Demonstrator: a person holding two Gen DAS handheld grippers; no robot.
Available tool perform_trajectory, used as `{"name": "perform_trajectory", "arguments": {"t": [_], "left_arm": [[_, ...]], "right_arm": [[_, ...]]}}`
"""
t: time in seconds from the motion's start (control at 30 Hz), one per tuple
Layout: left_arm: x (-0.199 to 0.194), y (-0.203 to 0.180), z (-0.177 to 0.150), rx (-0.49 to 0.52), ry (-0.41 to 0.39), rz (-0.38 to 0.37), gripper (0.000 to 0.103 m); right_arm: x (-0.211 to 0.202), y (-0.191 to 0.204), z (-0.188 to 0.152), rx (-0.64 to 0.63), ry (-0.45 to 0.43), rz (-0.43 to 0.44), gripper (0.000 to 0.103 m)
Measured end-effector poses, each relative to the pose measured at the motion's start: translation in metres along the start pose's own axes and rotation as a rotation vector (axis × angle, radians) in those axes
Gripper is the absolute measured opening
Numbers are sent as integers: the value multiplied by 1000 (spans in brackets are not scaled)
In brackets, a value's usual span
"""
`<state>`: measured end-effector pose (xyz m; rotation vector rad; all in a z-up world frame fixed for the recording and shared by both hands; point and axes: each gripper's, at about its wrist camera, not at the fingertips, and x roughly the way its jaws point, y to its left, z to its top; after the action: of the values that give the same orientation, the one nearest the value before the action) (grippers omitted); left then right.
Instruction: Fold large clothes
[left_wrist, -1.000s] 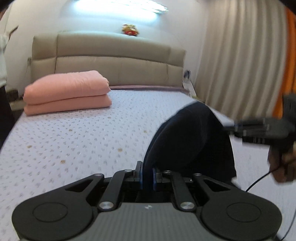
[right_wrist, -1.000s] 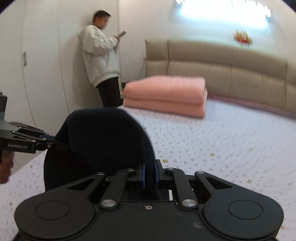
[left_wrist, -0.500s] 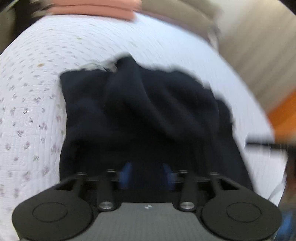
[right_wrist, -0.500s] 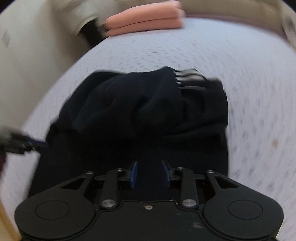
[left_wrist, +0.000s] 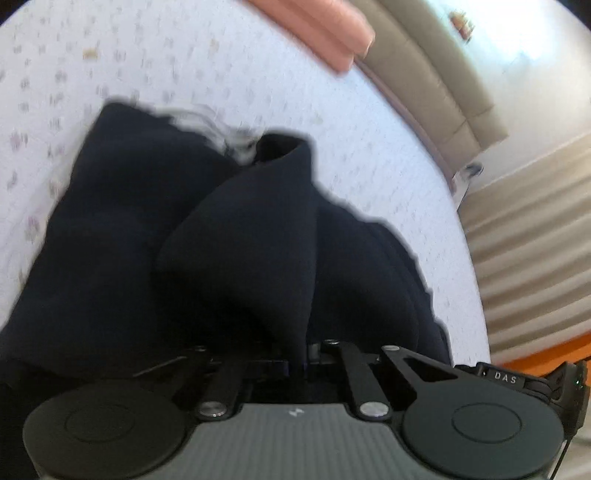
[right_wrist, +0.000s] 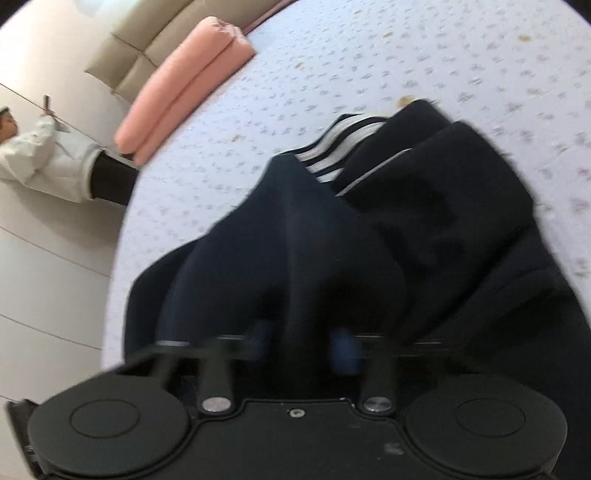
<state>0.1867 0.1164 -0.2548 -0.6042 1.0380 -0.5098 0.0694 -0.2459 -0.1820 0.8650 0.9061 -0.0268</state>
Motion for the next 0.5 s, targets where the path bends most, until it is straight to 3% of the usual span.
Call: {"name": "perform_trajectory", "arguments": {"t": [0.1,0.2,0.27,0.37,0.4,0.47,0.5], "left_arm": [[-37,11,0,-25,-109,-184,7],[-54,23,-7,-37,-97,-280,7],[-48,26,-18,9,-39,-216,7],[-25,39,-39,61,77,-88,10],[-20,43,-45,74,109,-51,11],[-26,49,-50,57,135,-51,14],[-36,49,-50,58,124,-32,23]], "right_arm": [[-34,2,10,-48,-123,103,11],[-63,-10,13,-40,-154,168,9],[-61,-18,5,-54,-101,155,9],[-40,-32,-17,-95,-6,51,9],[-32,-38,-24,-107,24,-5,19],[-28,-48,-33,-107,68,-77,38],[-33,-52,-34,-92,72,-78,44]]}}
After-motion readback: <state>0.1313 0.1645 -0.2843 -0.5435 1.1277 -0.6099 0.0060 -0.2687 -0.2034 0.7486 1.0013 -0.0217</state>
